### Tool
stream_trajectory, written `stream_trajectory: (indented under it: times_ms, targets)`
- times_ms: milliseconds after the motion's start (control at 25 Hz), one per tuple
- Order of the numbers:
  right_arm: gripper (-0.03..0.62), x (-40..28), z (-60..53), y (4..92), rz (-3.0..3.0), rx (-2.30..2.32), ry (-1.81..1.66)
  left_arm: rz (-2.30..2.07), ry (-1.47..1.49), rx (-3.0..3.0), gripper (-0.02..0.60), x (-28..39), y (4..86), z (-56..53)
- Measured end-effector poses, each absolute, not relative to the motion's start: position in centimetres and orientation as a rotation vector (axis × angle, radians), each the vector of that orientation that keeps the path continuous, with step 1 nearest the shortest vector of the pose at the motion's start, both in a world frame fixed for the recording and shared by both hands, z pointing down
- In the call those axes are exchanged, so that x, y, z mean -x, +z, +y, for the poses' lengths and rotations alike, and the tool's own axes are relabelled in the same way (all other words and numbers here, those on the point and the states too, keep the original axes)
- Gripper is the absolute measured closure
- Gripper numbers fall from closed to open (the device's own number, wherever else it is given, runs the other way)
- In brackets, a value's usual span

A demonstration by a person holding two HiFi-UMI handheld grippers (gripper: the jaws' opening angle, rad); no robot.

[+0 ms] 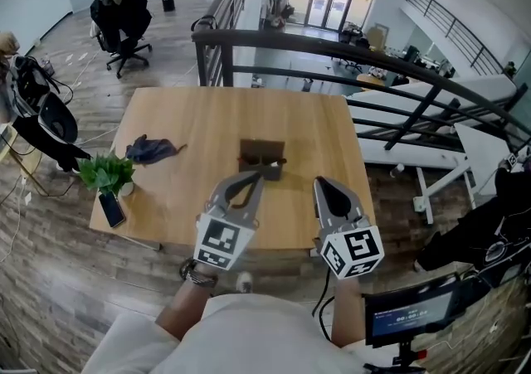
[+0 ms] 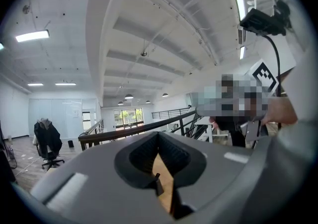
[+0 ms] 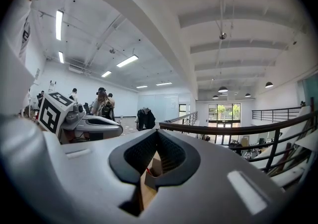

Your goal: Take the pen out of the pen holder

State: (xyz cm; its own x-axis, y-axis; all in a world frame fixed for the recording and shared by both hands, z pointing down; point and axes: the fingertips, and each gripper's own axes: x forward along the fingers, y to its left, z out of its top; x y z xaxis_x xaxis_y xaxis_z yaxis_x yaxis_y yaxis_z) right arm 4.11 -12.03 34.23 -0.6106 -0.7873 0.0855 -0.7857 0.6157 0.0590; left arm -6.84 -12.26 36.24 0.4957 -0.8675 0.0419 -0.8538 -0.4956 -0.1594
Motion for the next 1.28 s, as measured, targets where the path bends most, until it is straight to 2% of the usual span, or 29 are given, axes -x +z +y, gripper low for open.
stream_trajectory:
  times_ms: [760, 1280]
  targets:
    - [0.592, -3.6, -14.5, 35.4, -2.68, -1.396, 0.029, 1.432, -0.206, 2.675, 0.581, 7.0, 37.4, -15.5]
    - [0.591, -3.8, -17.2, 37.5, -2.656, -1.372, 0.085, 1.356, -0.37, 2.704, 0.58, 5.6, 39.8, -18.0]
